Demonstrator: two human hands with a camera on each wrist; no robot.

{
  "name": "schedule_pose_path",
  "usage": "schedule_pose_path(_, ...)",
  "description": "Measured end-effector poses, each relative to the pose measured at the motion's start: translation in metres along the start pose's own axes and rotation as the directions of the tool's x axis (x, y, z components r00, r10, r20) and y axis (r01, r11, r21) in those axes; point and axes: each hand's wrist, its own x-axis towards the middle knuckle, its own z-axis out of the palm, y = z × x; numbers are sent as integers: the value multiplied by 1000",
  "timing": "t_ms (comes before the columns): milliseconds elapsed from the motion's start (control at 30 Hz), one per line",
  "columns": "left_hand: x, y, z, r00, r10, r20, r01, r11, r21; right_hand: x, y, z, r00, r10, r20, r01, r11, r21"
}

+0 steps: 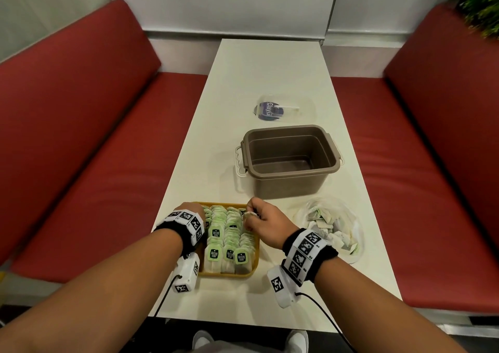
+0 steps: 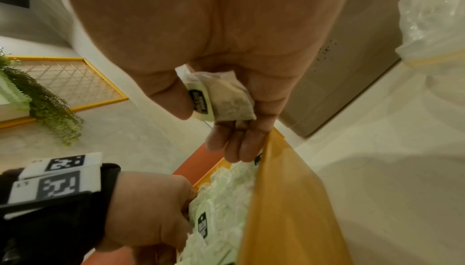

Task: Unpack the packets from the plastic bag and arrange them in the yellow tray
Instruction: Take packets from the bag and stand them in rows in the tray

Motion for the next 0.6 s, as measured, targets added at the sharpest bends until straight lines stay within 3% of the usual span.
schedule_pose_path(167,2,-2,-7,999,0,50,-6,994,113,-3,-6,-7,995,-79,59,82,995,-60)
schedule_pose_path(300,-19,-1,-32,994,58,-95,-47,992,119,1,-13,-10,985,-170,16,170,981,-87)
schedule_pose_path(367,-33,1,-44,968,196,-156,-198,980,3,4,-15,-10,988,-152,-12,151,986,-64)
schedule_pose_path(467,-47,0,-49,889,399,-225,-443,875,-198,10,-18,-8,992,-121,-40,120,992,-26)
schedule_pose_path(600,-56,4,-48,817,463,-343,-537,827,-165,16,-22,-6,991,-123,-58,122,992,-17)
